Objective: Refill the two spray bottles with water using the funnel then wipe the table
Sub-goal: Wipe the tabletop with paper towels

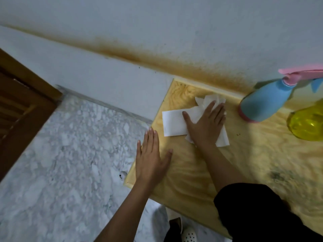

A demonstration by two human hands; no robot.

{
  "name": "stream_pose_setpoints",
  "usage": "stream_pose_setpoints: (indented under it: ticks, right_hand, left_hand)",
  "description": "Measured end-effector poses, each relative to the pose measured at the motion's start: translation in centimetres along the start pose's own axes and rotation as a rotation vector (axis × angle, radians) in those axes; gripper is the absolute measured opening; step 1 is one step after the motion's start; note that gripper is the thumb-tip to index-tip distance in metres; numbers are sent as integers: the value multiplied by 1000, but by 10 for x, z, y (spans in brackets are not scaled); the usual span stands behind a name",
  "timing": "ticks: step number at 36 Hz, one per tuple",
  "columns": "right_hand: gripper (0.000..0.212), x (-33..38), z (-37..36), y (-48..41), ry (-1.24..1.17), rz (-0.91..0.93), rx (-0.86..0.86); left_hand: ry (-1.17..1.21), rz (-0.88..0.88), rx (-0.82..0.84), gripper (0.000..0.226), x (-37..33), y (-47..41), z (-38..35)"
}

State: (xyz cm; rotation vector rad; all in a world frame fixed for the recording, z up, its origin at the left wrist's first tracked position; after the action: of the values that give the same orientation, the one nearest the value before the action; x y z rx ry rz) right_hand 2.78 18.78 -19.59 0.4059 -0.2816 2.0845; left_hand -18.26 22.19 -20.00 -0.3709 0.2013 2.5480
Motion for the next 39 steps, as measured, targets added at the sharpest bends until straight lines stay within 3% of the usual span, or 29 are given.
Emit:
stream_pose_setpoints:
  ticks: [18, 29, 32, 36, 39]
  right_hand:
    - [104, 43, -23, -34, 87, 361, 143]
    - [90, 67, -34, -45, 133, 543, 218]
    - [88, 65, -32, -44, 86, 495, 194]
    - [74, 60, -30, -40, 19, 271, 91]
    - [66, 63, -33, -39, 23, 245, 92]
  left_hand:
    - [85, -10, -62, 77, -1, -1, 0]
    - [109, -18, -64, 78, -2, 2, -1]
    - [105, -24, -60, 78, -2, 3, -1]
    - [91, -28, -60, 78, 0, 1, -4]
    - [77, -41, -74, 77, 0, 0, -6]
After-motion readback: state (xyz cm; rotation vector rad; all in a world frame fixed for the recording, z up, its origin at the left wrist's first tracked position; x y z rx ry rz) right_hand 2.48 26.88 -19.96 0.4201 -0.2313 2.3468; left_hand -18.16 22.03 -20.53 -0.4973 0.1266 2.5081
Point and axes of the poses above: each hand's wrist, its own y-axis away from the middle knuckle, its own z-axis out of the back of the hand, x = y × z, the point moved 8 cm from there along -y, towards the middle knuckle, and after that the axes turned 4 degrees about -x, right-handed, at the moved point
